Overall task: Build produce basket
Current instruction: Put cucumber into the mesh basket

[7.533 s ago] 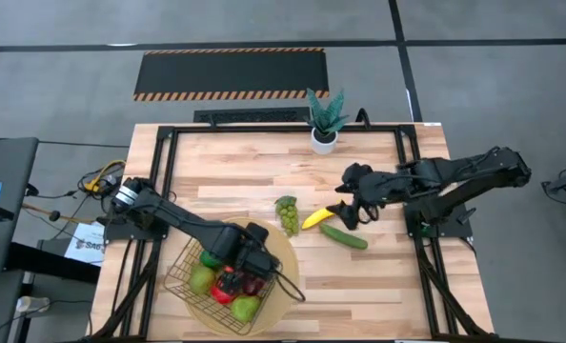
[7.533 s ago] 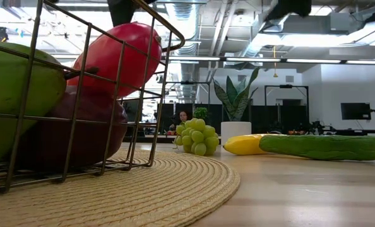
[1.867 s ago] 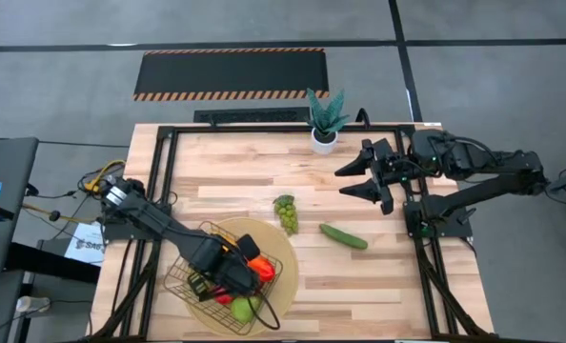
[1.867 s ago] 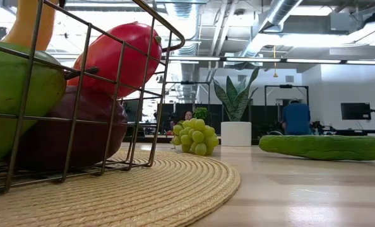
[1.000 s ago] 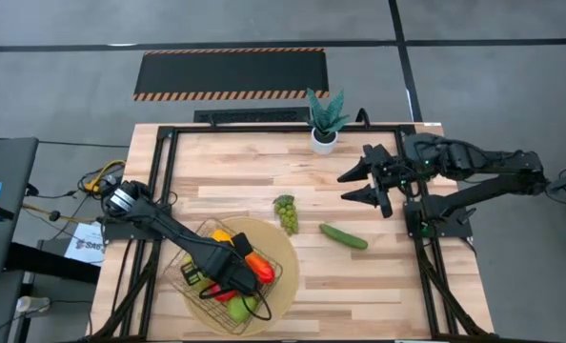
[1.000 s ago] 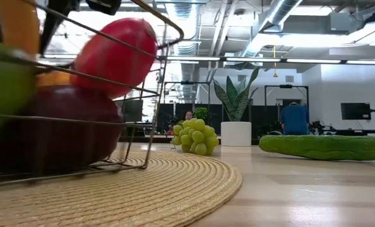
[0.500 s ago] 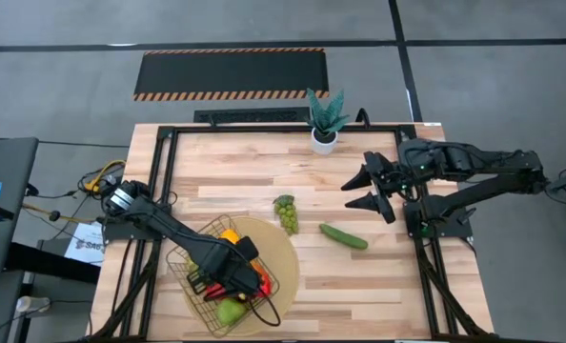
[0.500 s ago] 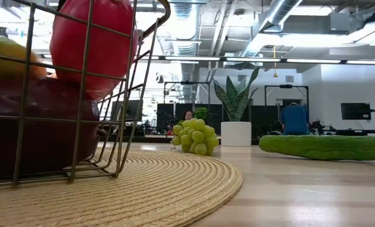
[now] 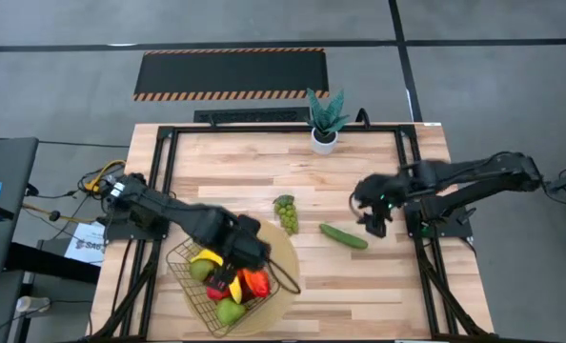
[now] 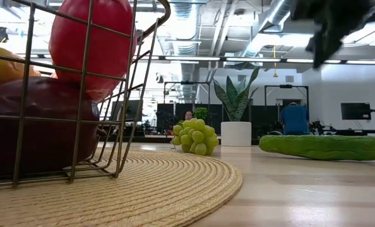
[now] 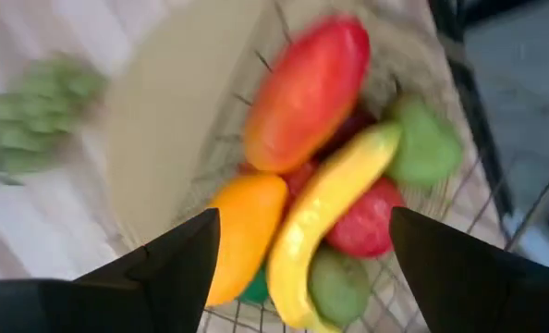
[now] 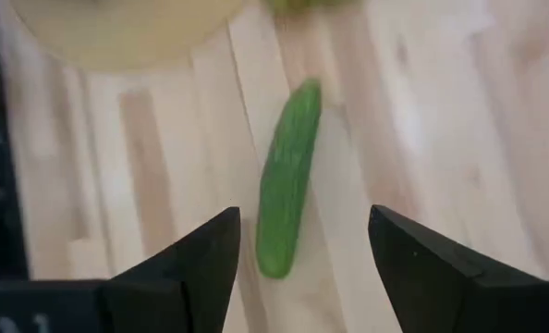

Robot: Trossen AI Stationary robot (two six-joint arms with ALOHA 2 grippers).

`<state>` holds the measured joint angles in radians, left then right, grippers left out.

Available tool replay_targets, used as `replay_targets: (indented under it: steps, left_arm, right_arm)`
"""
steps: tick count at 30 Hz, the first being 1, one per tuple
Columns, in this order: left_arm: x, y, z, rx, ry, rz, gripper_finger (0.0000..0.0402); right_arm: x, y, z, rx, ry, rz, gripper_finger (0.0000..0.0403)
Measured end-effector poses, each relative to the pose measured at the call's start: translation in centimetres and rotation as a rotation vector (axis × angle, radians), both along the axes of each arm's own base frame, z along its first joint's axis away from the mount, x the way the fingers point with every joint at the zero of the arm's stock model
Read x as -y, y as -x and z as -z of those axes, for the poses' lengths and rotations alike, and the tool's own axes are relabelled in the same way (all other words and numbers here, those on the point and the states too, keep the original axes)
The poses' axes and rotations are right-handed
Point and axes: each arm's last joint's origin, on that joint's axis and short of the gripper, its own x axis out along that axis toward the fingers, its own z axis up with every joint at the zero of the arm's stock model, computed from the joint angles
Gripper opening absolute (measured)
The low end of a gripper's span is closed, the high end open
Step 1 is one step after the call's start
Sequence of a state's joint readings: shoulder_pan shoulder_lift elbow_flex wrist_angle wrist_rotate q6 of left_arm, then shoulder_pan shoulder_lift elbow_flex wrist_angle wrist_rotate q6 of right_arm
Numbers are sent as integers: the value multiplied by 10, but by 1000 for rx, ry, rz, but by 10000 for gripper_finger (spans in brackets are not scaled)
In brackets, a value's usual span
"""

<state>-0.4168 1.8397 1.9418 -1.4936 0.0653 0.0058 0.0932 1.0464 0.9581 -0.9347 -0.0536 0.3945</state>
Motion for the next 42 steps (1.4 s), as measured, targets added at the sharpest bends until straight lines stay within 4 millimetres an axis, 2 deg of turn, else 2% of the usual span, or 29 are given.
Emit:
replay_targets:
  steps: [5, 9, 17, 24, 29, 32, 38, 42]
  left_arm:
    - [-26, -5, -30, 141, 5, -170, 296]
    - [-43, -8, -47, 265, 50, -288, 303]
    - [-59, -20, -60, 422, 116, -378, 323]
    - [-59, -25, -63, 475, 129, -370, 325]
    - [-59, -23, -77, 574, 179, -390, 325]
    - [-60, -18, -88, 649, 176, -414, 325]
    - [-64, -13, -107, 807, 165, -465, 325]
    - [-64, -15, -117, 909, 175, -463, 325]
  right_arm:
    - [-9, -8, 54, -90, 9, -43, 260]
    - [-17, -16, 83, -100, -2, -65, 260]
    - [-24, -34, 116, -169, -6, -96, 270]
    - [-27, -46, 149, -294, 9, -82, 302]
    - [-28, -48, 150, -281, 18, -60, 286]
    - [-29, -49, 140, -214, 40, -38, 244]
    - [-24, -47, 122, -124, 36, -27, 111]
    - [-24, -45, 107, -31, 12, -27, 103]
